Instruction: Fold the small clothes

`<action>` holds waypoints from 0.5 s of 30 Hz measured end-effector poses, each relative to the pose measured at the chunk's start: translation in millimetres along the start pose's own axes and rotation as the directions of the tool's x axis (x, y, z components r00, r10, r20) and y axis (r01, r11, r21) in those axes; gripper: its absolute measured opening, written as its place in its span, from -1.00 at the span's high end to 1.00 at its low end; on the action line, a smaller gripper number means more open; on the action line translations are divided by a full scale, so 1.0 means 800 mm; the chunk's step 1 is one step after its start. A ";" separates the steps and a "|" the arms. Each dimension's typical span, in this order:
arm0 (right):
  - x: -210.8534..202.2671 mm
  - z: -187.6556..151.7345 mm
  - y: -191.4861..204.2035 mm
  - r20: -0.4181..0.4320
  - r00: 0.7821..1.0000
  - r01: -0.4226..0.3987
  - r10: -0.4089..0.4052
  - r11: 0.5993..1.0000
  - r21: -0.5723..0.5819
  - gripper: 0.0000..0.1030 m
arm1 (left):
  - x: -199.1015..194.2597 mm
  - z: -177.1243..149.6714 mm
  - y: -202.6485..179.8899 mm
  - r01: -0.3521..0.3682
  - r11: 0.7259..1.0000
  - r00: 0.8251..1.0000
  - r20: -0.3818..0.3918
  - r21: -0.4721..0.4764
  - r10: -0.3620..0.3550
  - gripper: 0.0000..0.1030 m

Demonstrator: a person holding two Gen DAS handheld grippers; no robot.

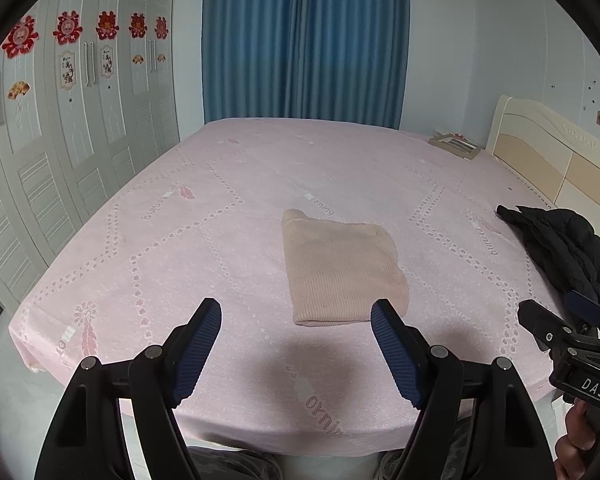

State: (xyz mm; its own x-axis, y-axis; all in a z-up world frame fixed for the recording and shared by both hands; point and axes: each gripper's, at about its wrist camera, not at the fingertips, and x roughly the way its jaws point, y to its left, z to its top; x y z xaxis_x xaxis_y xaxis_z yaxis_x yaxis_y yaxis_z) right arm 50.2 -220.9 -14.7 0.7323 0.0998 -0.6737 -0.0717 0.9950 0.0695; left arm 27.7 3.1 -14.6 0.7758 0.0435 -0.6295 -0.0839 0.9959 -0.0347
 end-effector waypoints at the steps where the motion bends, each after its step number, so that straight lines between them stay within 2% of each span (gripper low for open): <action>1: -0.002 0.000 0.000 0.002 1.000 -0.001 0.001 1.000 0.002 -0.96 | -0.001 0.001 0.001 -0.001 1.000 1.000 0.001 -0.001 0.001 -0.47; 15: -0.007 0.000 -0.002 0.003 1.000 -0.003 0.003 1.000 0.011 -0.96 | -0.009 0.001 0.002 -0.004 1.000 1.000 0.005 0.003 0.004 -0.47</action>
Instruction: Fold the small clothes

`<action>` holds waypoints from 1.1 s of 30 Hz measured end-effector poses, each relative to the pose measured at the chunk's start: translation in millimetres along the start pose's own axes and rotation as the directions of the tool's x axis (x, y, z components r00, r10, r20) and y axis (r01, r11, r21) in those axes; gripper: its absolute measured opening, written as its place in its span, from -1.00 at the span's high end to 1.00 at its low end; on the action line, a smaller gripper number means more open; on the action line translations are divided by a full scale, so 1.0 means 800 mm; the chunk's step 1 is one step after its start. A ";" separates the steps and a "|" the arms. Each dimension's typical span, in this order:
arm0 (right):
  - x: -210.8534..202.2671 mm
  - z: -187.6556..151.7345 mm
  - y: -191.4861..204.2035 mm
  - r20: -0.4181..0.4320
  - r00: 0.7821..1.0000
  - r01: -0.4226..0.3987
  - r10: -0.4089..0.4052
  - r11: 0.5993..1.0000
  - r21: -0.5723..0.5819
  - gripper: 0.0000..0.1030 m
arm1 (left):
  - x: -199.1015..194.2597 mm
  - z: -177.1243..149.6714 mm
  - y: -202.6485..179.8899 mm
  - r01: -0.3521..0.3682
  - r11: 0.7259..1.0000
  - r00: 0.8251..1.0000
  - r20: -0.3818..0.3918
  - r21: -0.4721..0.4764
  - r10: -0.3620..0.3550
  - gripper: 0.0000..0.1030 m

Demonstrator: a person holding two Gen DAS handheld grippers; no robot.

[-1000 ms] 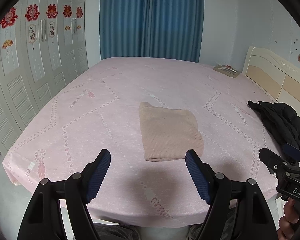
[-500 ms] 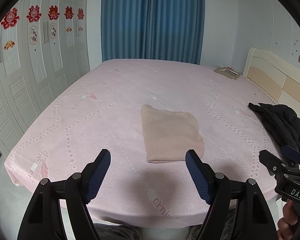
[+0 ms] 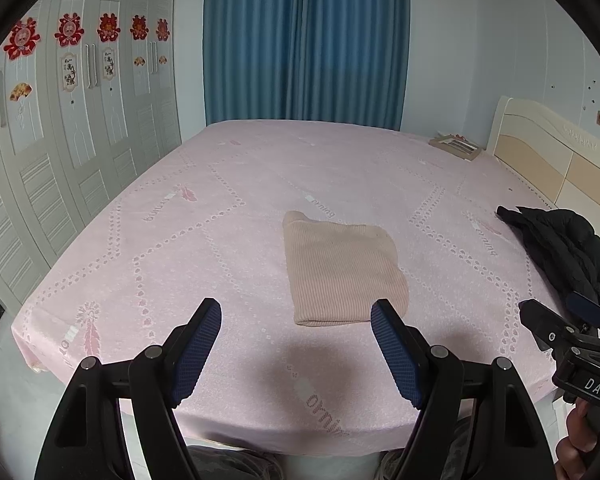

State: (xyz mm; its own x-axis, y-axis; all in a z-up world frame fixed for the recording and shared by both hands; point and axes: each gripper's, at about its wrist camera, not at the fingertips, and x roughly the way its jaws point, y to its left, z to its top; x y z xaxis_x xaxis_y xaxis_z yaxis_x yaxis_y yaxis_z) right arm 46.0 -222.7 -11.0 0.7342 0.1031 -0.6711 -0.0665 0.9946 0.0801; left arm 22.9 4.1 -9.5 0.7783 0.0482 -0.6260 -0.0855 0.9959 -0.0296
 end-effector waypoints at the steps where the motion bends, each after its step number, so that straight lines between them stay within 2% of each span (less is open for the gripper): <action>1: 0.000 0.000 0.000 0.000 1.000 0.002 -0.002 1.000 -0.001 -0.96 | 0.000 0.001 0.000 0.000 1.000 1.000 0.000 0.000 0.000 -0.47; 15: 0.000 0.001 0.003 -0.023 1.000 -0.003 0.003 1.000 -0.007 -0.96 | 0.002 0.004 0.011 0.002 1.000 1.000 -0.017 -0.009 -0.002 -0.47; 21: -0.011 0.005 0.004 0.002 1.000 0.003 -0.003 1.000 -0.011 -0.96 | -0.003 0.010 0.016 0.000 1.000 1.000 -0.017 -0.018 -0.001 -0.47; 33: -0.028 0.008 0.006 0.022 1.000 0.002 -0.002 1.000 -0.014 -0.96 | -0.025 0.014 0.013 0.005 1.000 1.000 0.022 -0.012 -0.005 -0.47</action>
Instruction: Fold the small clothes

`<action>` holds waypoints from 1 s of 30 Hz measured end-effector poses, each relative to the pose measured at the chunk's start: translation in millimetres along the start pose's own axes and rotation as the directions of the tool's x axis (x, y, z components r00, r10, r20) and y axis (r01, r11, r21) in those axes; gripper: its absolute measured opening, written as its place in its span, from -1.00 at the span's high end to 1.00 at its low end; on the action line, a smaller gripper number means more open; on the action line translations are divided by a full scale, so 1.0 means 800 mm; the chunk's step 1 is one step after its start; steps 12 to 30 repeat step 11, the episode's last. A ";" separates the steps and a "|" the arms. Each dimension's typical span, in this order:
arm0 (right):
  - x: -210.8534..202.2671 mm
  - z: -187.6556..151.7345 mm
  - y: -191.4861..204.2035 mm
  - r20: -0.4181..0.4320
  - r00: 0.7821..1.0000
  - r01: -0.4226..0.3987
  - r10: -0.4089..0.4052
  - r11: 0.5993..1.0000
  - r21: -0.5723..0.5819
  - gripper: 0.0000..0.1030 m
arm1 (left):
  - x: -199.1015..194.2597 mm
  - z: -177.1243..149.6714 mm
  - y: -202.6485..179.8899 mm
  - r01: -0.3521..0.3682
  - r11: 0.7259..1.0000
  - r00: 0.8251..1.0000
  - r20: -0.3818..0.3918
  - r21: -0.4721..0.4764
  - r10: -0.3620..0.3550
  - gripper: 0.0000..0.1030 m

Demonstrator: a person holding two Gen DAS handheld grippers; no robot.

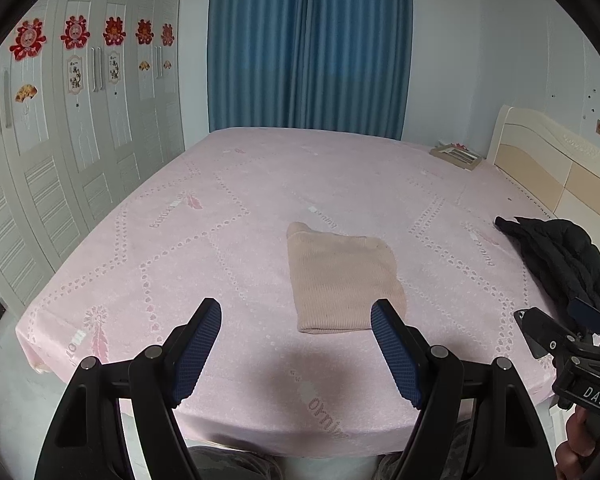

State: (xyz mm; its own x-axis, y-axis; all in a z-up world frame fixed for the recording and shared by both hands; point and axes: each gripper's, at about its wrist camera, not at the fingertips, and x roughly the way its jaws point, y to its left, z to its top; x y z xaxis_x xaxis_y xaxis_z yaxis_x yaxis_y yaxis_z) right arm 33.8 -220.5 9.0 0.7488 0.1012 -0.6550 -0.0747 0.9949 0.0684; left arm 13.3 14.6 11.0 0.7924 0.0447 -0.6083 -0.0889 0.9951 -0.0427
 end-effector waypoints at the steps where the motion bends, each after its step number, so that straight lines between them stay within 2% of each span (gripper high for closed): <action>1: -0.002 0.000 -0.001 0.002 1.000 0.000 0.000 1.000 0.001 -0.96 | 0.000 -0.001 0.000 0.001 1.000 1.000 0.000 -0.001 -0.001 -0.47; 30: -0.006 0.000 -0.001 0.003 1.000 0.007 -0.007 1.000 0.001 -0.96 | 0.005 -0.002 0.007 0.004 1.000 1.000 -0.014 -0.009 -0.004 -0.47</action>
